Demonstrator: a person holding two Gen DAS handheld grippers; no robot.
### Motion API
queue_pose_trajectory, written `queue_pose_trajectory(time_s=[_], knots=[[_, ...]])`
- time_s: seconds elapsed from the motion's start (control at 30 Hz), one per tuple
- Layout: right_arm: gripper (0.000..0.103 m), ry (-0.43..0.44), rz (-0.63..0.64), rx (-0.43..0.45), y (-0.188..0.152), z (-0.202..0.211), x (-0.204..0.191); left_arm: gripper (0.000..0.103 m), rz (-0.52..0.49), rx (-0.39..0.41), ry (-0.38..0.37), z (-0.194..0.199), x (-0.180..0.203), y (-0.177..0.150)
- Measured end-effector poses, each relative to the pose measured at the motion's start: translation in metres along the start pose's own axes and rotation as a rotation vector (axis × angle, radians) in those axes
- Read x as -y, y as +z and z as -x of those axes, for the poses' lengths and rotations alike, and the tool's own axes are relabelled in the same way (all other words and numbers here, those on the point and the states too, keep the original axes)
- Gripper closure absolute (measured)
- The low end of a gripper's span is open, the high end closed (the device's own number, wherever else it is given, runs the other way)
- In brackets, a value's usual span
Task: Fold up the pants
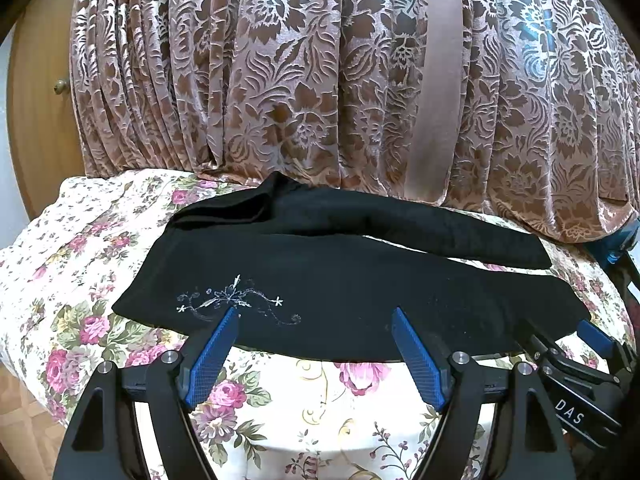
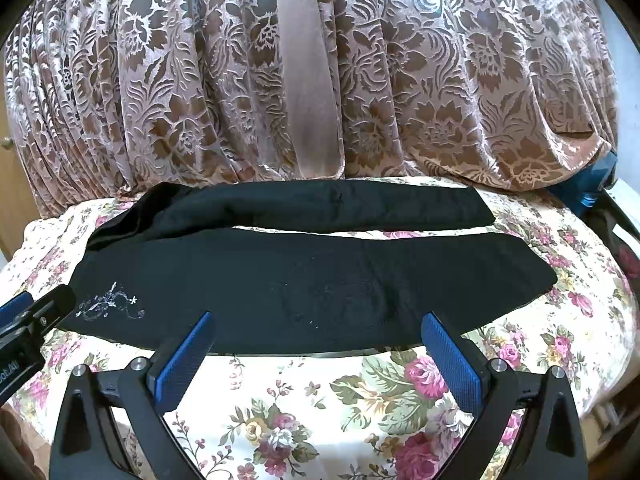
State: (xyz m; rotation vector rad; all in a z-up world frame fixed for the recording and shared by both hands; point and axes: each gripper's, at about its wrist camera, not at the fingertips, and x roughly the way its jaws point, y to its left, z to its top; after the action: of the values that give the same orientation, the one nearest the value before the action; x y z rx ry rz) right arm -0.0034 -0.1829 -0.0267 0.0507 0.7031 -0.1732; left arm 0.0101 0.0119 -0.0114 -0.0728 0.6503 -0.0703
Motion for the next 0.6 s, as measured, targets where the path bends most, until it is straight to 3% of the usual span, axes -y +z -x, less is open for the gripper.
queue_pose_trajectory(time_s=[0.6], knots=[[0.000,0.007,-0.003,-0.023,-0.005,-0.008,0.001,0.022,0.004,-0.033,0.021,-0.012,-0.006,-0.002]])
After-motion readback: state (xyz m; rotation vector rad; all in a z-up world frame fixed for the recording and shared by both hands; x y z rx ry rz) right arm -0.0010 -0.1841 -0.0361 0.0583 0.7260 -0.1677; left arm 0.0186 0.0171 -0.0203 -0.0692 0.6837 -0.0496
